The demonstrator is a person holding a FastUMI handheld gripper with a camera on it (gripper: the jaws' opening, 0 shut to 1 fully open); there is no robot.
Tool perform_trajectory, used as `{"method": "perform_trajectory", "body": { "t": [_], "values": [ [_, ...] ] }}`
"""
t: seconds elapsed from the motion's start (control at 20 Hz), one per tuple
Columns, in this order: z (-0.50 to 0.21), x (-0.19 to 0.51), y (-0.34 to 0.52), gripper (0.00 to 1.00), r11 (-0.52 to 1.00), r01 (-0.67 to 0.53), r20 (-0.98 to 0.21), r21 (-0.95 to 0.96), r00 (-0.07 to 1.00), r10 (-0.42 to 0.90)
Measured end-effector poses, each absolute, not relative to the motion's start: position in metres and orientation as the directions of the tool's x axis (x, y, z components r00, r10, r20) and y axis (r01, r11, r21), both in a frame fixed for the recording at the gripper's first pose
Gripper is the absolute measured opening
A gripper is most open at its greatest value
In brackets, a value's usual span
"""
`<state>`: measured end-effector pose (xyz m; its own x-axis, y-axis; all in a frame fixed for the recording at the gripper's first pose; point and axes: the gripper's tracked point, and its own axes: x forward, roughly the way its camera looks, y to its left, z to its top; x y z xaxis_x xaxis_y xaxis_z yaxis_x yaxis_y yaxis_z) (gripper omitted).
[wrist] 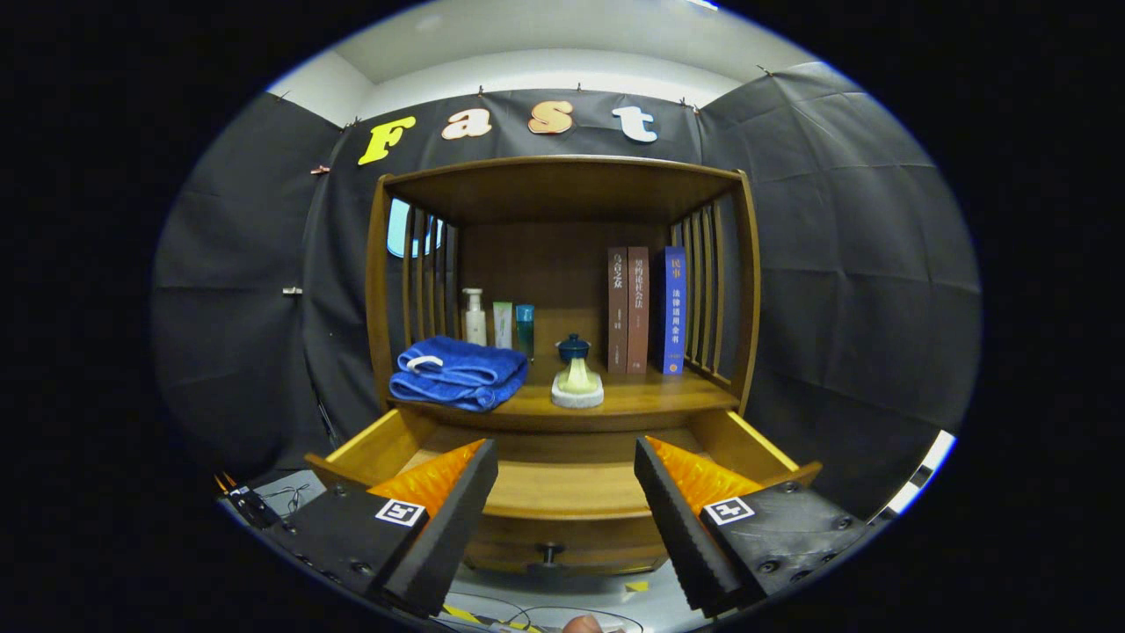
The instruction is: Pull open the drawer, take out the items inside it, and place them on the countertop above the cabinet.
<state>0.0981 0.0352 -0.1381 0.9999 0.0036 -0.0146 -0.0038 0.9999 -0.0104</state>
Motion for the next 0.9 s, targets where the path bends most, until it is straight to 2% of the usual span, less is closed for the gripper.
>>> {"method": "perform_trajectory", "body": {
  "t": [0.3, 0.5, 0.8, 0.9],
  "values": [
    [-0.211, 0.092, 0.038, 0.99, 1.000, -0.010, -0.046, -0.021, 0.999, 0.009],
    [-0.256, 0.107, 0.041, 1.00, 0.999, -0.015, -0.119, -0.028, 0.993, 0.011],
    [-0.285, 0.128, 0.047, 1.00, 1.000, 0.001, -0.190, -0.001, 0.982, -0.001],
    [-0.283, 0.128, 0.046, 1.00, 1.000, 0.016, -0.169, -0.001, 0.985, -0.016]
  ]
}}
